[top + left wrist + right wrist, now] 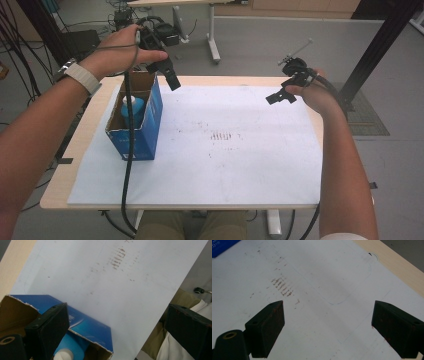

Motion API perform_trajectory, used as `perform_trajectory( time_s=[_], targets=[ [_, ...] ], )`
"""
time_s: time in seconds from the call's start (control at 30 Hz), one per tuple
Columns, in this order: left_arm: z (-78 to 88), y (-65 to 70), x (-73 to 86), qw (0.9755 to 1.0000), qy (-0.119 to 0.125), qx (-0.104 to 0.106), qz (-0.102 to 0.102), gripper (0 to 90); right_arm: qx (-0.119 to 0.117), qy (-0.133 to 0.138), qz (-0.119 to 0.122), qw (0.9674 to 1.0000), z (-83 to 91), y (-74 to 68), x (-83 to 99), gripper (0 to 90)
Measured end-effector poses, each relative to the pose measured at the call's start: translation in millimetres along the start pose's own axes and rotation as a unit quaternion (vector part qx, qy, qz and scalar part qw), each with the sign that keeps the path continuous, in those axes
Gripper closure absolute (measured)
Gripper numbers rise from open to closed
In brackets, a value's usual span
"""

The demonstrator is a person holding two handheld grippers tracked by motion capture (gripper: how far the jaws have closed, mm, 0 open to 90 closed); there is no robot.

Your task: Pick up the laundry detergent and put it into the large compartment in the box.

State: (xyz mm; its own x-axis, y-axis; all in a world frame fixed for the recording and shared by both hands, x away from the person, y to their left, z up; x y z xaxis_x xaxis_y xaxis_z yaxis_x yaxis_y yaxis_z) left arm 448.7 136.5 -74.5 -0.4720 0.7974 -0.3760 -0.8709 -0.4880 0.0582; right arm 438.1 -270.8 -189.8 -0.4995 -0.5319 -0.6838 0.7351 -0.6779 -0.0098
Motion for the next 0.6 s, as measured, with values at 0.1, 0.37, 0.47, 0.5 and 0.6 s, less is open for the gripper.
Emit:
perform_trajectory(
  time_s=[0.1,0.37,0.47,0.5,0.6],
  targets=[
    [-5.4,2.4,-6.7,0.9998,-0.008,0.009,-0.018,5.7,0.000,-0.002,-0.005,1.0000,0.6,0.8,2.0,11.1],
    [-16.6,11.5,-17.5,0.9973,-0.012,0.029,-0.067,5.4,0.000,0.000,-0.011,0.9999,3.5,1.8,6.9,11.1],
    [-22.8,15.5,-20.8,0.9960,-0.014,0.033,-0.082,5.4,0.001,-0.002,-0.014,0.9999,3.4,2.3,9.1,11.1],
    [-25.6,16.8,-21.7,0.9953,-0.012,0.037,-0.089,5.4,0.000,-0.002,-0.014,0.9999,3.2,2.5,9.5,11.1],
    [-33.1,19.7,-23.8,0.9943,-0.017,0.043,-0.096,5.4,0.001,-0.004,-0.017,0.9998,2.9,2.5,10.0,11.1]
  ],
)
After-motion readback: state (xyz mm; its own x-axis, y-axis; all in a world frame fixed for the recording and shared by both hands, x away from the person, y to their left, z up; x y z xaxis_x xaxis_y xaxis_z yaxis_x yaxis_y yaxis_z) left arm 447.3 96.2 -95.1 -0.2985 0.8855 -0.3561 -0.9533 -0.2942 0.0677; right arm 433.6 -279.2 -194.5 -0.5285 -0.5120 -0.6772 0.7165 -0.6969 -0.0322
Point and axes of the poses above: each handheld gripper's, and its own axes: z roughly backward along the jaws, x roughly out of its underside, y roughly to its right, the point moved 7 cm from there along -z, roughly forward along the jaws, and after that the axes turned 10 degrees about y, right-handed, at the moved point
